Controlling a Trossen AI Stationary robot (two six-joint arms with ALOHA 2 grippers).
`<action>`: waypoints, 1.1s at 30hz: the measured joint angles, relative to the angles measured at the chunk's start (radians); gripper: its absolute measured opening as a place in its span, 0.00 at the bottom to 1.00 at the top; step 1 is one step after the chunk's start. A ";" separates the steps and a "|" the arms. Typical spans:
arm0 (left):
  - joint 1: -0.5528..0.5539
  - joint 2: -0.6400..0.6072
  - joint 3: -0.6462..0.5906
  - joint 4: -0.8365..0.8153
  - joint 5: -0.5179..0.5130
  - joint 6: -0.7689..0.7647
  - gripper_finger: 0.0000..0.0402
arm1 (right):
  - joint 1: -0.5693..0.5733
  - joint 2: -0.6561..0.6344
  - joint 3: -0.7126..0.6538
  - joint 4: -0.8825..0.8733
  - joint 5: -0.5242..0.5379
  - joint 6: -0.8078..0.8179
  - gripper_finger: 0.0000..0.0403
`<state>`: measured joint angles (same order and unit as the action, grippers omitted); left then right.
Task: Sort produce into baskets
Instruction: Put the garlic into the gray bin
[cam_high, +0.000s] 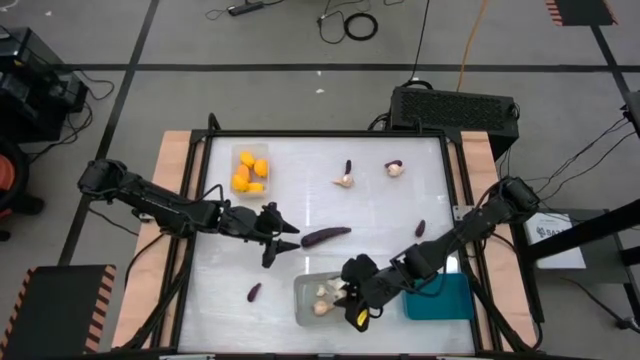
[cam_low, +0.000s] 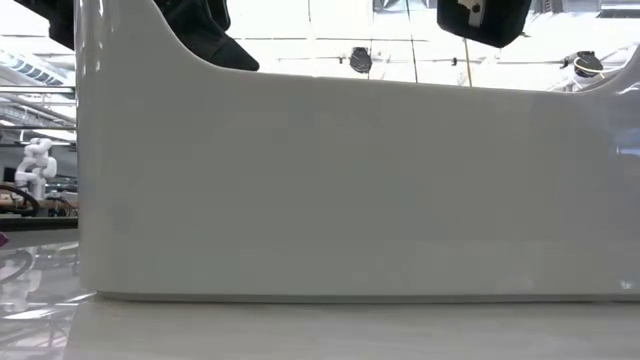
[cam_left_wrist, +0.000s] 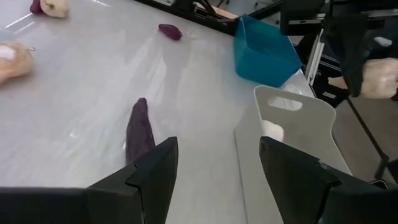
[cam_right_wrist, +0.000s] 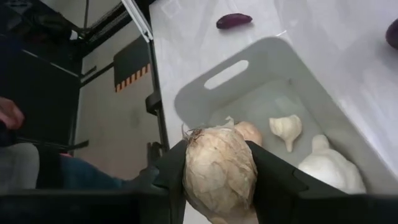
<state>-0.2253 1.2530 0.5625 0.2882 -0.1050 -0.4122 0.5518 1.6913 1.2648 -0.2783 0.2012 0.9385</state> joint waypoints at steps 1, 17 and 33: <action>0.000 0.000 0.000 0.000 0.000 0.000 0.58 | 0.000 0.000 0.000 -0.005 0.000 -0.006 0.33; 0.003 0.000 0.000 0.000 -0.017 0.001 0.58 | -0.038 0.000 0.000 -0.038 -0.093 -0.024 0.64; 0.003 0.000 -0.001 -0.013 -0.075 -0.080 0.58 | -0.328 -0.151 0.000 -0.292 -0.141 -0.362 0.59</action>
<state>-0.2222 1.2530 0.5617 0.2747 -0.1797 -0.4920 0.2235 1.5407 1.2648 -0.5705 0.0604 0.5760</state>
